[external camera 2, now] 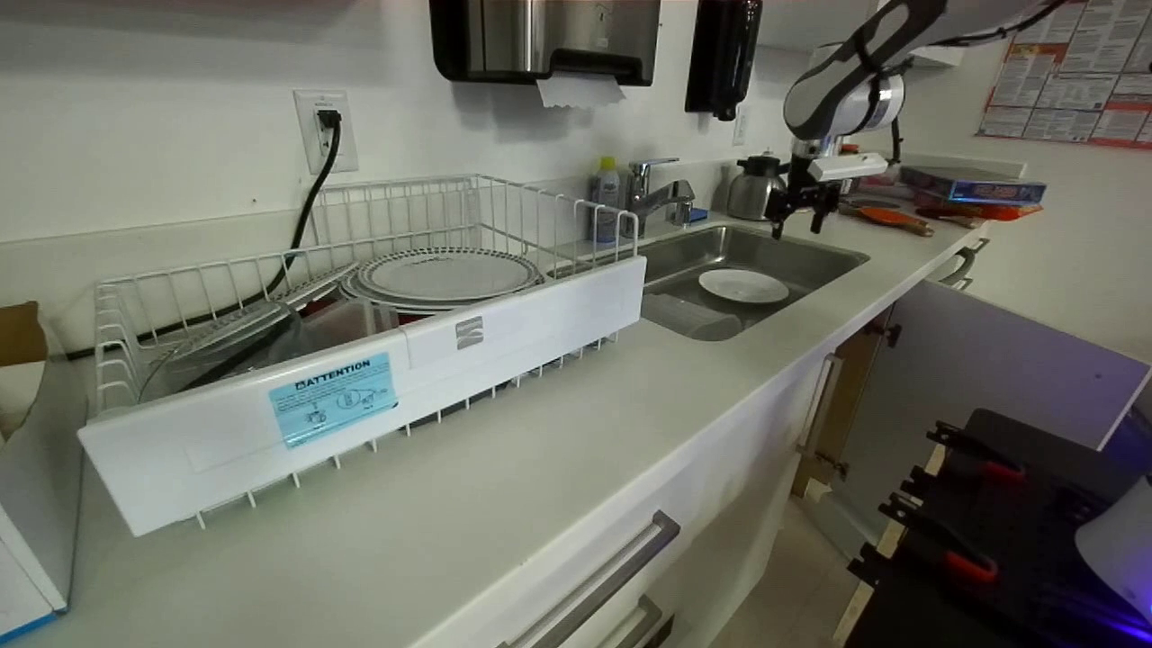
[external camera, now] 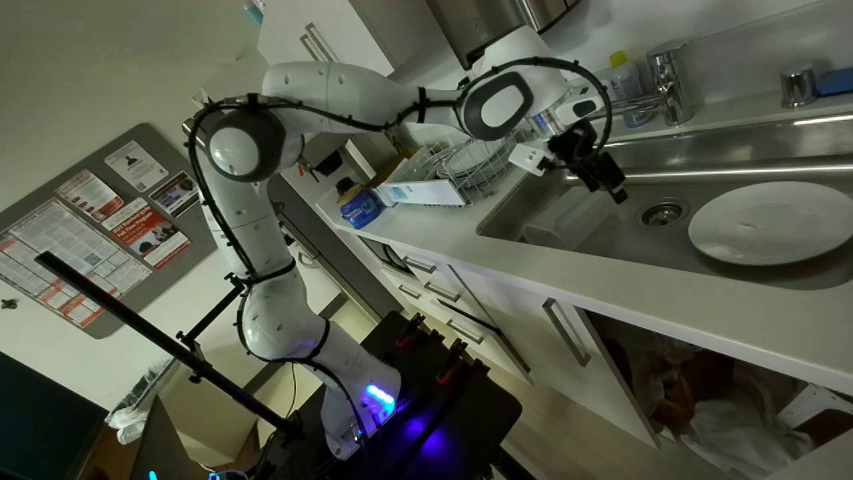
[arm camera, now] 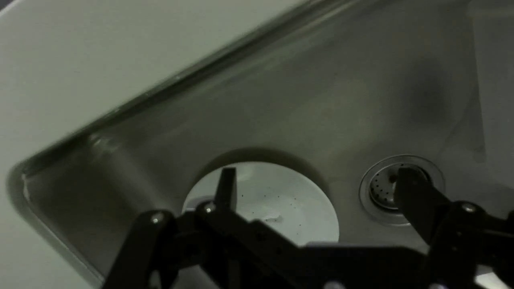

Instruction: Remove the plug from the sink drain

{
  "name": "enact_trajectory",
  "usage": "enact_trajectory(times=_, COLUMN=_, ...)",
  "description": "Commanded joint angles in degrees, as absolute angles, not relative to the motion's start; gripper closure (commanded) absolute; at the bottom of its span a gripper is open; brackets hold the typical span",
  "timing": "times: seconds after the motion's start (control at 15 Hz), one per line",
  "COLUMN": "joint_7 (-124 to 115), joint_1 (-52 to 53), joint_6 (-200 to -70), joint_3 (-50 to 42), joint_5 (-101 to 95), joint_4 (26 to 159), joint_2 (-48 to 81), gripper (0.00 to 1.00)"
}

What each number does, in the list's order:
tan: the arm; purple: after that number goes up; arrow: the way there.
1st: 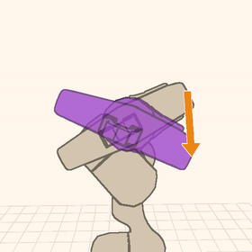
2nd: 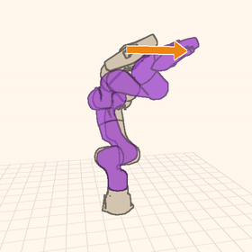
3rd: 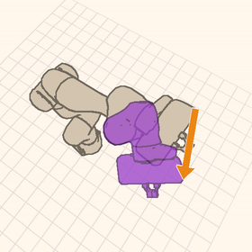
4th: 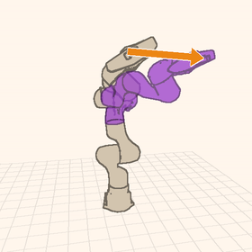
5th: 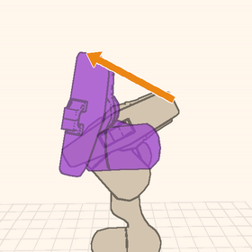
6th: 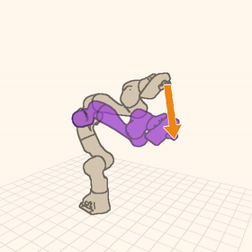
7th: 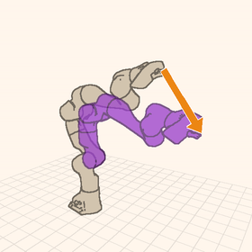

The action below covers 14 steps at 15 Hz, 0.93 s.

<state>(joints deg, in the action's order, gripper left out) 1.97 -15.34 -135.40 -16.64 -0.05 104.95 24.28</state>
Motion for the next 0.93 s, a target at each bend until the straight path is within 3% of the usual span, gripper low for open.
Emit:
enact_trajectory(times=0.0, joint_7=-4.3, joint_1=-16.6, joint_6=-135.3, joint_3=-15.1, joint_5=1.6, joint_4=93.0, joint_2=35.4, gripper=0.0)
enact_trajectory(times=0.33, joint_7=-4.7, joint_1=-19.0, joint_6=-125.8, joint_3=-11.8, joint_5=4.4, joint_4=79.6, joint_2=45.0, gripper=0.0)
enact_trajectory(times=0.4, joint_7=-5.9, joint_1=-17.4, joint_6=-131.9, joint_3=-13.2, joint_5=2.6, joint_4=86.0, joint_2=42.1, gripper=0.0)
enact_trajectory(times=0.73, joint_7=-5.8, joint_1=-18.5, joint_6=-128.0, joint_3=-12.2, joint_5=3.2, joint_4=80.9, joint_2=45.0, gripper=0.0)
enact_trajectory(times=0.87, joint_7=-4.2, joint_1=-19.2, joint_6=-132.0, joint_3=-11.1, joint_5=4.2, joint_4=81.0, joint_2=45.7, gripper=0.0)
